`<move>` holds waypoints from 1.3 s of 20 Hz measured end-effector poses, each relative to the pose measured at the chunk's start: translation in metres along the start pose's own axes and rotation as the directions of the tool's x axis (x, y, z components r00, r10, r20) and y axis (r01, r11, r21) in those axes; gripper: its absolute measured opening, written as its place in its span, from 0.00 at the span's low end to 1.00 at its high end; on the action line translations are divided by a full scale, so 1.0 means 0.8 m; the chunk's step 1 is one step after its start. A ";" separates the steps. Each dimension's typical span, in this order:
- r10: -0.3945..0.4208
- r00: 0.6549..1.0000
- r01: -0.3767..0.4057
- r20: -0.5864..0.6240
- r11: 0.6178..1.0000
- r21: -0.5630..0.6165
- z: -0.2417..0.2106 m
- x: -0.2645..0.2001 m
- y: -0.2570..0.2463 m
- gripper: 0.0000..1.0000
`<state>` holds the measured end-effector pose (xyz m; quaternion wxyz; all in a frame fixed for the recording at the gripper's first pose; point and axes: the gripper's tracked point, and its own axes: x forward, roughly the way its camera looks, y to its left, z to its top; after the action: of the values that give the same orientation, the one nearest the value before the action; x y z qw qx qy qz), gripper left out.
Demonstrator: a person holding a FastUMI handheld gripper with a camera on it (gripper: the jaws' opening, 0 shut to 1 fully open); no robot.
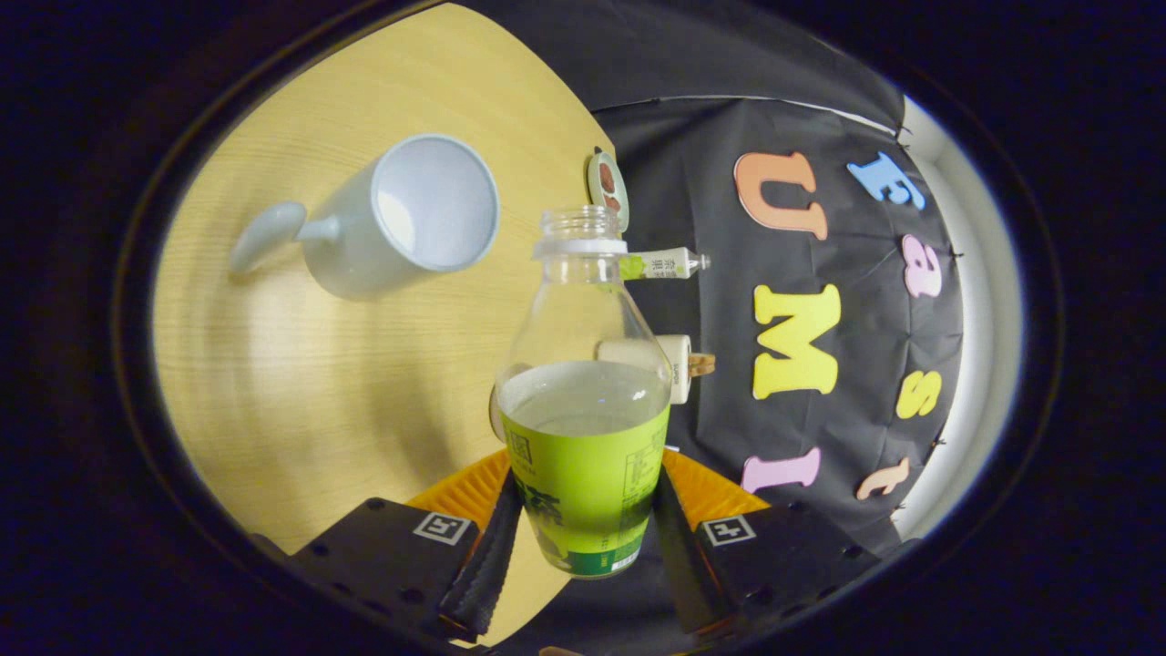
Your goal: Take the bottle from table, then pour the juice into the cup, finally place the bottle on the coaster
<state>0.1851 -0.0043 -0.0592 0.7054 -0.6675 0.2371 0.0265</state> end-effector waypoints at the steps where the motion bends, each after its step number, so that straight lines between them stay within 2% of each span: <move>1: -0.011 1.000 0.011 -0.003 1.000 -0.019 0.001 0.000 -0.003 0.78; 10: -0.050 0.999 0.047 -0.021 0.992 -0.116 0.005 -0.001 -0.014 0.78; 15: -0.104 0.995 0.099 -0.015 0.978 -0.182 0.013 0.002 -0.028 0.78; 26: -0.152 0.988 0.145 -0.005 0.949 -0.279 0.021 -0.013 -0.039 0.77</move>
<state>0.1923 0.0116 -0.0264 0.6014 -0.7762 0.1894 -0.0023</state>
